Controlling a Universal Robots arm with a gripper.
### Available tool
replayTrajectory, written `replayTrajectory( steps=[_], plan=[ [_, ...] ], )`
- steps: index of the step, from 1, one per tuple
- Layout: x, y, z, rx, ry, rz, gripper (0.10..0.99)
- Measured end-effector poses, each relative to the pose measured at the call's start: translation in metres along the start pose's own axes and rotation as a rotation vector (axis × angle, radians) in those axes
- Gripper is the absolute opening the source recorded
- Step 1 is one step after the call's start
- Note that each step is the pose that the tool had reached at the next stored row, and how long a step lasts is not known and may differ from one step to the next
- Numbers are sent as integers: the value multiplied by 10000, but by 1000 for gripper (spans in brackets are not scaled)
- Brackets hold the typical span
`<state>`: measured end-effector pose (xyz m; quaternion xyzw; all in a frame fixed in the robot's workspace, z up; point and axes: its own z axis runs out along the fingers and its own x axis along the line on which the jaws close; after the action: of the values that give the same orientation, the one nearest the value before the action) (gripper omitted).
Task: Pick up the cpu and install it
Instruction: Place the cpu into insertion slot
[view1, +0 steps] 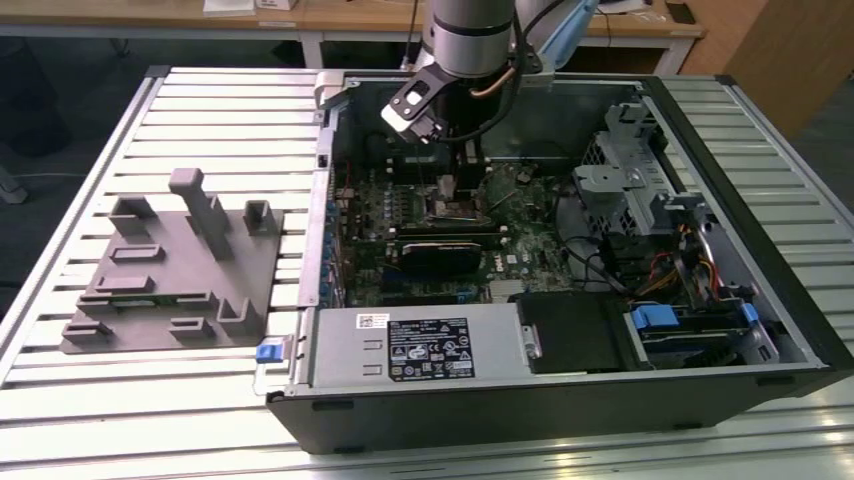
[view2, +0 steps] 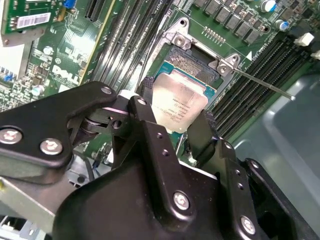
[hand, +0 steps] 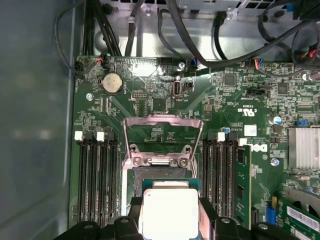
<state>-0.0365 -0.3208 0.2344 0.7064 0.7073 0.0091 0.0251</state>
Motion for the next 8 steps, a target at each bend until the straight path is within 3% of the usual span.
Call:
replayTrajectory(
  steps=[8],
  plan=[
    [25,-6,127,1,-2,1,529]
  ],
)
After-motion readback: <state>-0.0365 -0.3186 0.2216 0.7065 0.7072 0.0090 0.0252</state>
